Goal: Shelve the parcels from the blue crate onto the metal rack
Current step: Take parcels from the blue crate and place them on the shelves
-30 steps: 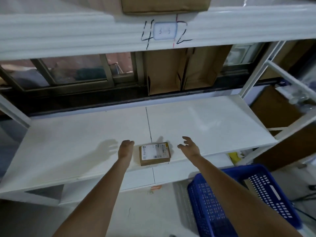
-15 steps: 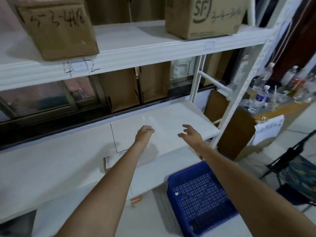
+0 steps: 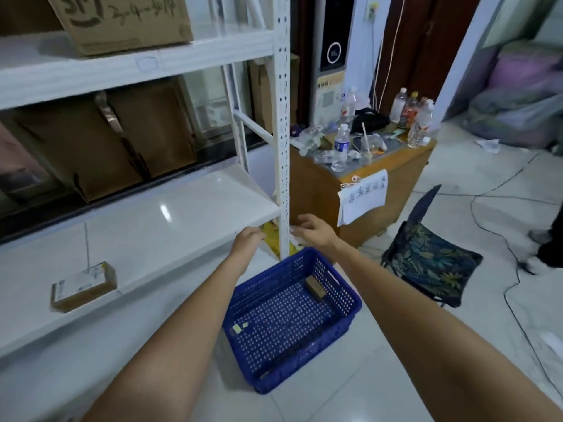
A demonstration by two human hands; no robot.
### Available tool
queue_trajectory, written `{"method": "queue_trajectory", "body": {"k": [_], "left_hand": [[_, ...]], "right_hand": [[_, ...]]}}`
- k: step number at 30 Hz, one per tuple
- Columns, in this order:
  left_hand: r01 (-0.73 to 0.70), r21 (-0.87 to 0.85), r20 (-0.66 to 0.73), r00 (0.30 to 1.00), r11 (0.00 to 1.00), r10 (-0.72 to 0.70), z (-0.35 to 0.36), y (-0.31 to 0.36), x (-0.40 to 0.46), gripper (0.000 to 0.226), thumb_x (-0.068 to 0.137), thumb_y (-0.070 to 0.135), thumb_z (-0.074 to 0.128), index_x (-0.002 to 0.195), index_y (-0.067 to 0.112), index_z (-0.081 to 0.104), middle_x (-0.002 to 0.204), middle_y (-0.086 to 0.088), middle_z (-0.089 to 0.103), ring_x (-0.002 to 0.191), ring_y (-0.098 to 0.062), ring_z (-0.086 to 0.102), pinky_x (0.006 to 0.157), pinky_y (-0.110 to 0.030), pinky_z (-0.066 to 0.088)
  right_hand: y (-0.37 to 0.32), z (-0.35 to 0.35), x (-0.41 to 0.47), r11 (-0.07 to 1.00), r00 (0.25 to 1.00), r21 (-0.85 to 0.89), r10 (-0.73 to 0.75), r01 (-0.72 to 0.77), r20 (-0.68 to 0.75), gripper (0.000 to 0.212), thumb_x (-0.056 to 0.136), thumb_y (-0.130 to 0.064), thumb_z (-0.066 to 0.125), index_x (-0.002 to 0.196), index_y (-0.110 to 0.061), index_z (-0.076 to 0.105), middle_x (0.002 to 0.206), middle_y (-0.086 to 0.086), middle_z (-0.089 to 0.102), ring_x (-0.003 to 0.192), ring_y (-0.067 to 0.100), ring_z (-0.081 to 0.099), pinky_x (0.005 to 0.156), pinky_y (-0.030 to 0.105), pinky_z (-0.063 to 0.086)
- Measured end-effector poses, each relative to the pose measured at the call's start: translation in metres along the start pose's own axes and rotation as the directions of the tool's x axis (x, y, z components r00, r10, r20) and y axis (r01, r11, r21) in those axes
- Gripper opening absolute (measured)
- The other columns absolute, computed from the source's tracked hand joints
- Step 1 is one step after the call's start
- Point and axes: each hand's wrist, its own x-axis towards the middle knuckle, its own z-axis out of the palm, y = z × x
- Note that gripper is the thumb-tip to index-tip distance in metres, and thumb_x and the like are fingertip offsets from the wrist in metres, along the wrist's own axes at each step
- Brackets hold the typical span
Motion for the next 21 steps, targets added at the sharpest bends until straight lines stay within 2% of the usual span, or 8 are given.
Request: {"method": "queue_trajectory", "body": {"k": [4, 8, 10, 12, 14, 18, 19, 21], "left_hand": [[0.028, 0.044, 0.026, 0.999, 0.999, -0.029, 0.037, 0.010, 0.002, 0.023, 0.091, 0.020, 0.054, 0.112, 0.011, 0.060, 0.126, -0.012, 0.057, 0.114, -0.024, 0.051, 0.092, -0.031, 0.039], [0.065, 0.096, 0.047, 0.996, 0.993, -0.069, 0.071, 0.009, 0.026, 0.030, 0.091, 0.017, 0.052, 0.118, 0.005, 0.060, 0.127, -0.014, 0.057, 0.118, -0.028, 0.051, 0.097, -0.034, 0.040], [0.096, 0.094, 0.059, 0.993, 0.991, -0.101, 0.089, 0.008, 0.047, 0.034, 0.091, 0.018, 0.053, 0.121, 0.003, 0.058, 0.127, -0.016, 0.057, 0.118, -0.029, 0.051, 0.094, -0.034, 0.041], [0.120, 0.070, 0.076, 0.989, 0.990, -0.125, 0.108, 0.005, 0.070, 0.035, 0.091, 0.019, 0.053, 0.121, 0.003, 0.057, 0.123, -0.015, 0.057, 0.115, -0.029, 0.052, 0.089, -0.033, 0.041], [0.140, 0.056, 0.095, 0.985, 0.989, -0.145, 0.125, 0.006, 0.096, 0.030, 0.090, 0.017, 0.053, 0.115, 0.003, 0.058, 0.113, -0.016, 0.057, 0.104, -0.027, 0.054, 0.084, -0.031, 0.040], [0.207, 0.029, 0.116, 0.971, 0.978, -0.209, 0.152, 0.003, 0.132, 0.008, 0.089, 0.016, 0.051, 0.085, 0.012, 0.056, 0.082, -0.008, 0.053, 0.074, -0.019, 0.052, 0.068, -0.029, 0.038], [0.225, 0.021, 0.121, 0.967, 0.974, -0.226, 0.156, 0.001, 0.137, 0.008, 0.088, 0.017, 0.052, 0.082, 0.014, 0.055, 0.082, -0.006, 0.054, 0.073, -0.017, 0.052, 0.068, -0.030, 0.039], [0.262, 0.039, 0.127, 0.956, 0.964, -0.265, 0.161, -0.005, 0.148, 0.008, 0.087, 0.021, 0.053, 0.088, 0.014, 0.056, 0.092, -0.006, 0.058, 0.086, -0.021, 0.056, 0.076, -0.032, 0.042]], "right_hand": [[0.028, -0.034, 0.004, 0.999, 0.999, 0.013, 0.049, -0.049, -0.013, 0.049, 0.092, -0.036, 0.059, 0.137, -0.020, 0.047, 0.134, 0.005, 0.059, 0.118, 0.025, 0.056, 0.105, 0.040, 0.044], [0.058, -0.051, 0.020, 0.995, 0.994, 0.004, 0.103, -0.104, 0.040, 0.056, 0.086, -0.031, 0.063, 0.138, -0.020, 0.045, 0.132, 0.006, 0.059, 0.116, 0.026, 0.059, 0.104, 0.046, 0.046], [0.072, -0.058, 0.034, 0.993, 0.991, -0.011, 0.122, -0.121, 0.053, 0.058, 0.085, -0.031, 0.064, 0.139, -0.020, 0.044, 0.132, 0.007, 0.059, 0.114, 0.026, 0.060, 0.103, 0.045, 0.048], [0.084, -0.064, 0.053, 0.990, 0.988, -0.034, 0.141, -0.140, 0.059, 0.055, 0.087, -0.030, 0.064, 0.138, -0.020, 0.045, 0.132, 0.006, 0.060, 0.114, 0.026, 0.060, 0.102, 0.044, 0.048], [0.093, -0.071, 0.075, 0.984, 0.982, -0.050, 0.172, -0.169, 0.073, 0.053, 0.087, -0.030, 0.064, 0.137, -0.020, 0.046, 0.131, 0.005, 0.060, 0.114, 0.025, 0.059, 0.103, 0.043, 0.048], [0.105, -0.079, 0.124, 0.974, 0.971, -0.100, 0.212, -0.202, 0.107, 0.054, 0.087, -0.029, 0.065, 0.137, -0.019, 0.047, 0.133, 0.004, 0.059, 0.115, 0.023, 0.058, 0.104, 0.040, 0.047], [0.108, -0.080, 0.135, 0.975, 0.973, -0.110, 0.206, -0.194, 0.109, 0.054, 0.087, -0.029, 0.066, 0.137, -0.019, 0.048, 0.132, 0.005, 0.059, 0.115, 0.023, 0.058, 0.104, 0.039, 0.046], [0.114, -0.080, 0.153, 0.975, 0.972, -0.133, 0.197, -0.180, 0.126, 0.052, 0.087, -0.030, 0.066, 0.136, -0.018, 0.051, 0.130, 0.006, 0.061, 0.114, 0.023, 0.057, 0.104, 0.037, 0.045]]}}
